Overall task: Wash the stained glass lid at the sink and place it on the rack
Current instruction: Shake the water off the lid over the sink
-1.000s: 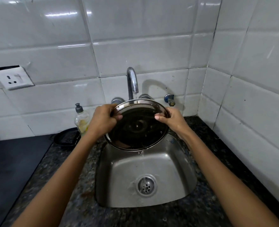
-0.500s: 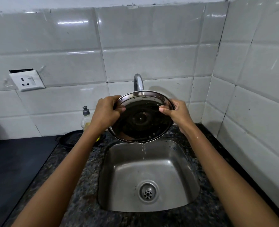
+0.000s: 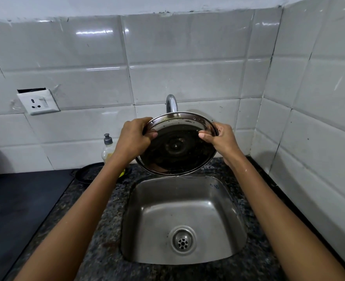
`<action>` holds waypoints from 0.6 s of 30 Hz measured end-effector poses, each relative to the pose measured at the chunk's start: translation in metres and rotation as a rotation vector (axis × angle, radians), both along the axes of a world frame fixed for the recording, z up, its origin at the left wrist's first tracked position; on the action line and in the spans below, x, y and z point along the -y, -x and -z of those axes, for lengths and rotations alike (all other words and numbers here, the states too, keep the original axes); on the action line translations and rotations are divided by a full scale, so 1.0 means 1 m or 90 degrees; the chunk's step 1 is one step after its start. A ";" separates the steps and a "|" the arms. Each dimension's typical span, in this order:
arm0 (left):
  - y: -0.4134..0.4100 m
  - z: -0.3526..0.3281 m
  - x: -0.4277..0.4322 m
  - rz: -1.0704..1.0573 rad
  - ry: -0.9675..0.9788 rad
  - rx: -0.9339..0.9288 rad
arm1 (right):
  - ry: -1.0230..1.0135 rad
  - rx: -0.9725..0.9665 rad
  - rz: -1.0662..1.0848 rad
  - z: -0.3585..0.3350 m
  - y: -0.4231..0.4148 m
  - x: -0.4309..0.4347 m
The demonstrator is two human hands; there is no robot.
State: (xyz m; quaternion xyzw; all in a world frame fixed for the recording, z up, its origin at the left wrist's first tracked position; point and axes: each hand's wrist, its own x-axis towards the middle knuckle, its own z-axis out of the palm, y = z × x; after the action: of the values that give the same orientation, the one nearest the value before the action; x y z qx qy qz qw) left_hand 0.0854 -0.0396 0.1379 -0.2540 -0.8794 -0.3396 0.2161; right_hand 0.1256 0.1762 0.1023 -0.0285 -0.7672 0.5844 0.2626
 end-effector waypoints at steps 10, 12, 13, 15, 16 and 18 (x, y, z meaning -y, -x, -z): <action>-0.007 -0.001 -0.002 -0.010 0.024 -0.007 | -0.002 -0.002 -0.003 0.002 -0.005 -0.002; -0.008 -0.001 -0.003 -0.008 0.025 0.001 | 0.003 -0.005 -0.003 0.002 -0.007 -0.002; -0.009 0.000 -0.003 -0.007 0.024 0.005 | 0.004 -0.006 -0.006 0.002 -0.007 -0.003; -0.010 0.001 -0.004 -0.004 0.019 0.006 | 0.002 -0.008 -0.010 0.003 -0.007 -0.005; -0.011 0.002 -0.005 -0.005 0.018 0.003 | 0.005 -0.007 -0.011 0.004 -0.007 -0.006; -0.013 0.002 -0.006 -0.004 0.020 0.004 | 0.010 -0.013 -0.017 0.005 -0.008 -0.006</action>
State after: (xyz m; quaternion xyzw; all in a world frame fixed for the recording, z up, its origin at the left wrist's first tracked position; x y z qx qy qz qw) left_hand 0.0989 -0.0333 0.1356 -0.2537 -0.8862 -0.3257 0.2105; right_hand 0.1340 0.1826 0.0968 -0.0144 -0.7602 0.5939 0.2628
